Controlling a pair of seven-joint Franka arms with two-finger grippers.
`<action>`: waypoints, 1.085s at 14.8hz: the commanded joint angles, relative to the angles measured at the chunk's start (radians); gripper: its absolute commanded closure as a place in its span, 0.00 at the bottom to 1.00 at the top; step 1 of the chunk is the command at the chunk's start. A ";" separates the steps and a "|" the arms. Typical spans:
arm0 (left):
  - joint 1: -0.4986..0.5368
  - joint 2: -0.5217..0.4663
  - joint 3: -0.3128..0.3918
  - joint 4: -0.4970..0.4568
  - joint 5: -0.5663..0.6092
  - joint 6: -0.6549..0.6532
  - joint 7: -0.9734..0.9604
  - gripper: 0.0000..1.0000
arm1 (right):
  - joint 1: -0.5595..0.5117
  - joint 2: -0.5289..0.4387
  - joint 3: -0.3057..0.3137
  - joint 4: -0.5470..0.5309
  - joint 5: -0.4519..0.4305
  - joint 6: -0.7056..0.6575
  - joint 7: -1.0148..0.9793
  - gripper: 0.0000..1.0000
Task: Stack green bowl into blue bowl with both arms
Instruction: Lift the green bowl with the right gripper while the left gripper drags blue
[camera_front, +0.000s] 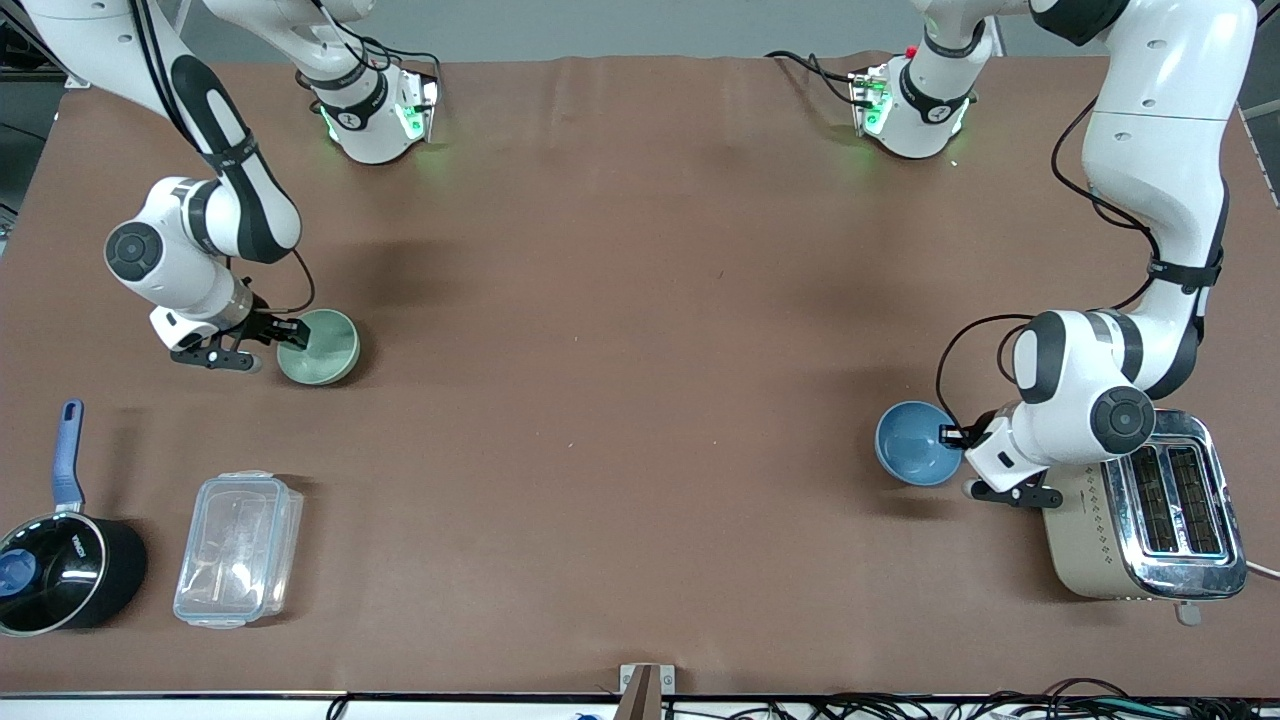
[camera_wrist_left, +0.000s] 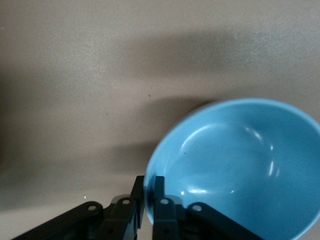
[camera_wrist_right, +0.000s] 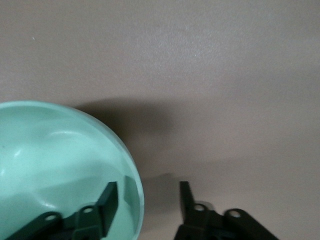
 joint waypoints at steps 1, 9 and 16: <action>-0.006 -0.006 -0.025 0.033 -0.015 -0.001 -0.020 1.00 | -0.015 -0.019 0.008 -0.034 0.038 0.019 0.003 0.89; -0.274 0.024 -0.187 0.194 -0.010 -0.052 -0.493 1.00 | 0.005 -0.104 0.011 0.144 0.136 -0.287 0.003 1.00; -0.540 0.191 -0.179 0.271 -0.005 0.098 -0.804 1.00 | 0.073 -0.102 0.046 0.553 0.156 -0.708 0.185 1.00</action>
